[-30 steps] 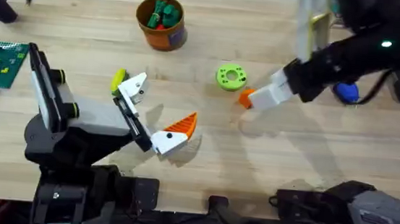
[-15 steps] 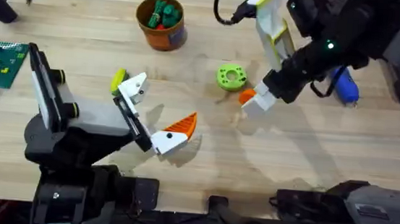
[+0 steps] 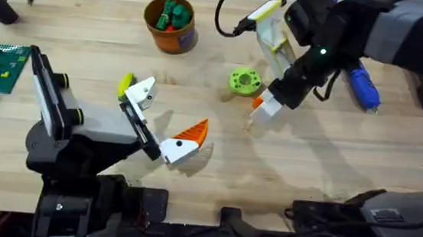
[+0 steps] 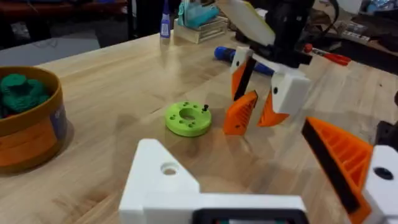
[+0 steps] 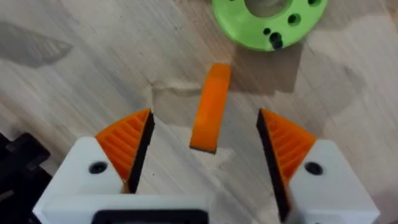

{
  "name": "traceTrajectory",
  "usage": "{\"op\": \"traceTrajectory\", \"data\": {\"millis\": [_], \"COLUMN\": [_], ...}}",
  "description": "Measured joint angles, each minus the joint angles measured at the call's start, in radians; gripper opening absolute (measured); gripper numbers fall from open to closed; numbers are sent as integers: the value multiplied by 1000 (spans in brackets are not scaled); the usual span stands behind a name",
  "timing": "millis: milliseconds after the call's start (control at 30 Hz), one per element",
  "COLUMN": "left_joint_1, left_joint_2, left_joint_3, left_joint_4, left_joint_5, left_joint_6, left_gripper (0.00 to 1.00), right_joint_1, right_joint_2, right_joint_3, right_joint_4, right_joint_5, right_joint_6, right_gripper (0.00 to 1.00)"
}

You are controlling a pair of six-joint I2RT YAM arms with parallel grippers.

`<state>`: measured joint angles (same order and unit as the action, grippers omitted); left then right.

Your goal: Pick up the gripper from the table and insert it into the empty holder that is missing its gripper. Then pick up a screw, insert it into the mounting hole, and use the screwdriver to tighten it. Finally, clean up the table by picking up the vegetable and placing it into the bucket.

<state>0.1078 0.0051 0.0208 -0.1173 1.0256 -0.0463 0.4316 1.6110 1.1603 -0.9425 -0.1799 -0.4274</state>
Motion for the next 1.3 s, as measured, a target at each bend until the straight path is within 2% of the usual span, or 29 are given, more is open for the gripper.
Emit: {"op": "traceTrajectory", "data": {"millis": [67,133,233,367,400,667,800,967,1100,1300], "left_joint_1": [0,0,0,0,0,0,0,0,0,0], "left_joint_2": [0,0,0,0,0,0,0,0,0,0], "left_joint_3": [0,0,0,0,0,0,0,0,0,0], "left_joint_4": [0,0,0,0,0,0,0,0,0,0], "left_joint_5": [0,0,0,0,0,0,0,0,0,0], "left_joint_6": [0,0,0,0,0,0,0,0,0,0], "left_gripper": [985,985,985,985,985,985,984,986,986,985], "right_joint_1": [0,0,0,0,0,3,3,3,3,3], "right_joint_2": [13,17,17,17,17,17,17,4,-58,-185], "right_joint_3": [0,0,0,0,2,8,36,142,200,209], "right_joint_4": [4,8,9,26,28,0,-105,-256,-298,-404], "right_joint_5": [0,0,0,-1,-4,-4,-26,-70,-83,-106], "right_joint_6": [0,0,0,-2,4,23,44,91,138,254], "right_gripper": [948,873,672,121,41,20,19,19,19,19]}}
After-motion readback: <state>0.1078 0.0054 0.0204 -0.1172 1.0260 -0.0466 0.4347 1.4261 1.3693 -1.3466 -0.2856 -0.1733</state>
